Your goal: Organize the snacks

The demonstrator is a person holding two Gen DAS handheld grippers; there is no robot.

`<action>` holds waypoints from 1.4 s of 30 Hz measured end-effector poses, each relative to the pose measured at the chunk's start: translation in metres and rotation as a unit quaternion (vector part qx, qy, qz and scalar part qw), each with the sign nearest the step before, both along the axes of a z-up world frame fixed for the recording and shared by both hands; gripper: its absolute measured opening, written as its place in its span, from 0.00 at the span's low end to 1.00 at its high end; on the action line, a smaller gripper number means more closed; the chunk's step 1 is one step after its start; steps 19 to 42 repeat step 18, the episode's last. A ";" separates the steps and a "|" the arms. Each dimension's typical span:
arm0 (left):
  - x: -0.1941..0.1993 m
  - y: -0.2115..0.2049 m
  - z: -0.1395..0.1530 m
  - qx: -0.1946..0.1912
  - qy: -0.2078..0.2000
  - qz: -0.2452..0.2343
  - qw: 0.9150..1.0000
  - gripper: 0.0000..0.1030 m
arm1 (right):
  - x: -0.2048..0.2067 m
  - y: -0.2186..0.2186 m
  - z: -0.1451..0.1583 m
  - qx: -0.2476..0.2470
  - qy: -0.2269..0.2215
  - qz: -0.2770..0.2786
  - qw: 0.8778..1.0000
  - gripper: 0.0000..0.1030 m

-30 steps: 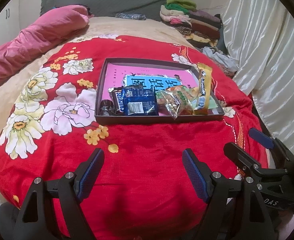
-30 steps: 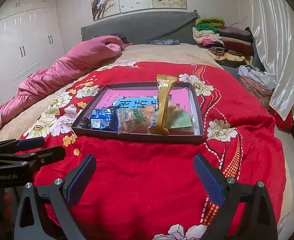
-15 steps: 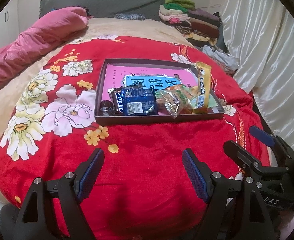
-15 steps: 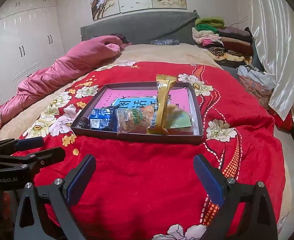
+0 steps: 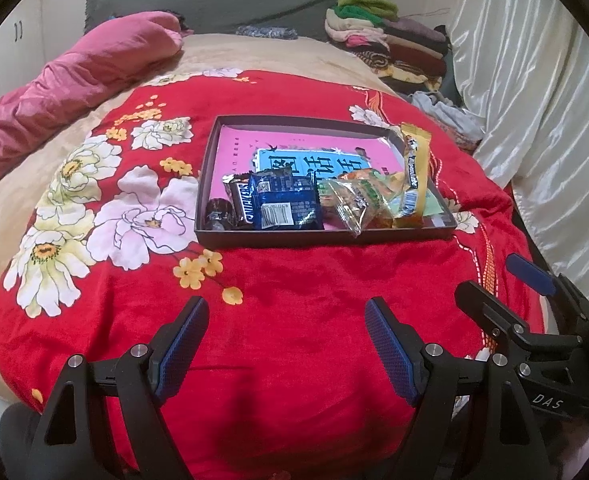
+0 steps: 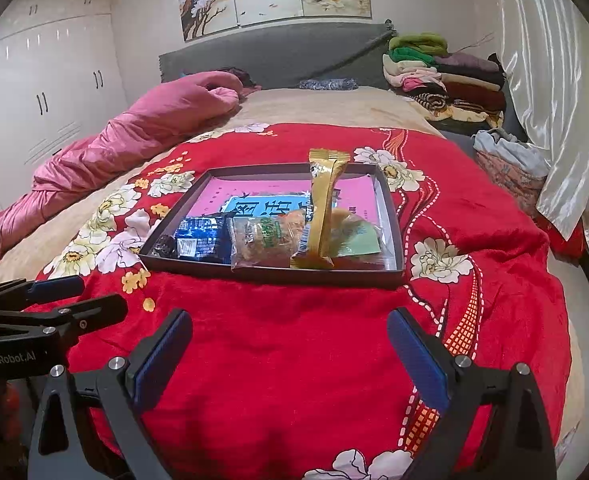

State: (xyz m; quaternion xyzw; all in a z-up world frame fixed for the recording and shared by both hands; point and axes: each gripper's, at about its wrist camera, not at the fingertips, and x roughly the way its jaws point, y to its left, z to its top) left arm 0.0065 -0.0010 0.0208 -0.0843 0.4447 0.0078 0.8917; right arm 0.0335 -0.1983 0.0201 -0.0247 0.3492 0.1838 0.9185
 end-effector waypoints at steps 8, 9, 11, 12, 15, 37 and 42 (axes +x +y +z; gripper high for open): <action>0.001 -0.001 -0.001 -0.013 -0.007 -0.009 1.000 0.79 | 0.003 -0.002 -0.002 -0.002 -0.006 -0.008 1.000 0.96; 0.002 0.000 -0.002 -0.018 -0.009 -0.009 1.000 0.79 | 0.004 -0.003 -0.002 -0.002 -0.009 -0.009 1.000 0.99; 0.004 0.003 -0.003 -0.023 -0.011 -0.007 1.000 0.79 | 0.007 -0.005 -0.003 -0.004 -0.013 -0.012 1.000 0.99; 0.006 0.005 -0.005 -0.025 -0.012 -0.006 1.000 0.79 | 0.009 -0.007 -0.004 -0.004 -0.017 -0.015 1.000 0.99; 0.013 0.012 -0.009 -0.015 -0.018 0.001 1.000 0.79 | 0.016 -0.014 -0.005 -0.001 -0.022 -0.027 0.999 0.99; 0.024 0.029 -0.013 0.009 -0.016 0.014 1.000 0.80 | 0.032 -0.033 -0.006 0.001 -0.022 -0.057 0.998 0.99; 0.024 0.029 -0.013 0.009 -0.016 0.014 1.000 0.80 | 0.032 -0.033 -0.006 0.001 -0.022 -0.057 0.998 0.99</action>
